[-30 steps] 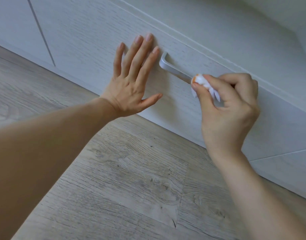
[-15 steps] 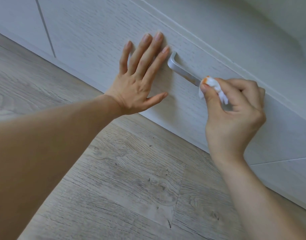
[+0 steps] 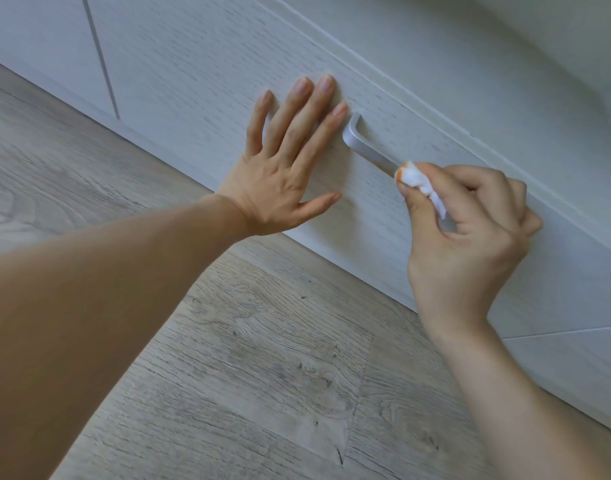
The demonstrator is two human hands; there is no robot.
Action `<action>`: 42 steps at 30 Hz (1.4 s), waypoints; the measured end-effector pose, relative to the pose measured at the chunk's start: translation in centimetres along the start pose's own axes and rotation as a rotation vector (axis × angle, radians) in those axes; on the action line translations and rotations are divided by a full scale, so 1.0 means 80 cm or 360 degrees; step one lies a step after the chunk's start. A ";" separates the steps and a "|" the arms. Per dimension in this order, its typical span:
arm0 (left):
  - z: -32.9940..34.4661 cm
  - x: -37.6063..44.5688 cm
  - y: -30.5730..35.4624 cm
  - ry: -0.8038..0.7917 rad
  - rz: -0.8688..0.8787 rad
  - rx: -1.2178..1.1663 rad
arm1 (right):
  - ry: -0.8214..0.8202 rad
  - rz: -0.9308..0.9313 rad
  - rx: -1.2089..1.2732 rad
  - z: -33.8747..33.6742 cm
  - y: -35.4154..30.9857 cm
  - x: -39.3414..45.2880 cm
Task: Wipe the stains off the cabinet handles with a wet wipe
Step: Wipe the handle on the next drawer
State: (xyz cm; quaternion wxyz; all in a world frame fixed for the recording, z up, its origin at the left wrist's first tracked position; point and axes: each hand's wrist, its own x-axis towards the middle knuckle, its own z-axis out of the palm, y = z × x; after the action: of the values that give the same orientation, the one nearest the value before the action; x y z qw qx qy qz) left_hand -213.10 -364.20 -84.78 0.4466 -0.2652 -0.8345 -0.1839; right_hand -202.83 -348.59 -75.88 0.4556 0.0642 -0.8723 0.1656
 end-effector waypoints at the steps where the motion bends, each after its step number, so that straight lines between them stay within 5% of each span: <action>1: -0.001 0.000 0.000 -0.0003 0.0004 0.0004 | 0.0011 -0.0022 0.0001 0.003 -0.002 0.001; 14: -0.005 -0.002 -0.003 -0.0058 0.0024 0.0015 | -0.0039 0.0112 0.0261 0.003 -0.006 0.006; 31: 0.002 -0.001 -0.001 -0.0006 -0.0018 0.0007 | -0.0116 -0.0187 0.0184 0.014 -0.009 0.013; 42: -0.005 -0.001 -0.001 -0.0055 0.0037 0.0007 | -0.0100 0.0020 0.0279 0.016 -0.018 0.018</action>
State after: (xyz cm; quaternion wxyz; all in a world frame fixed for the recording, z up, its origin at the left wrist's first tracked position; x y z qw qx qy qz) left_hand -212.88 -364.51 -84.68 0.4347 -0.2770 -0.8395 -0.1722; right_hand -204.27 -350.34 -75.07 0.4196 0.1036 -0.8687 0.2421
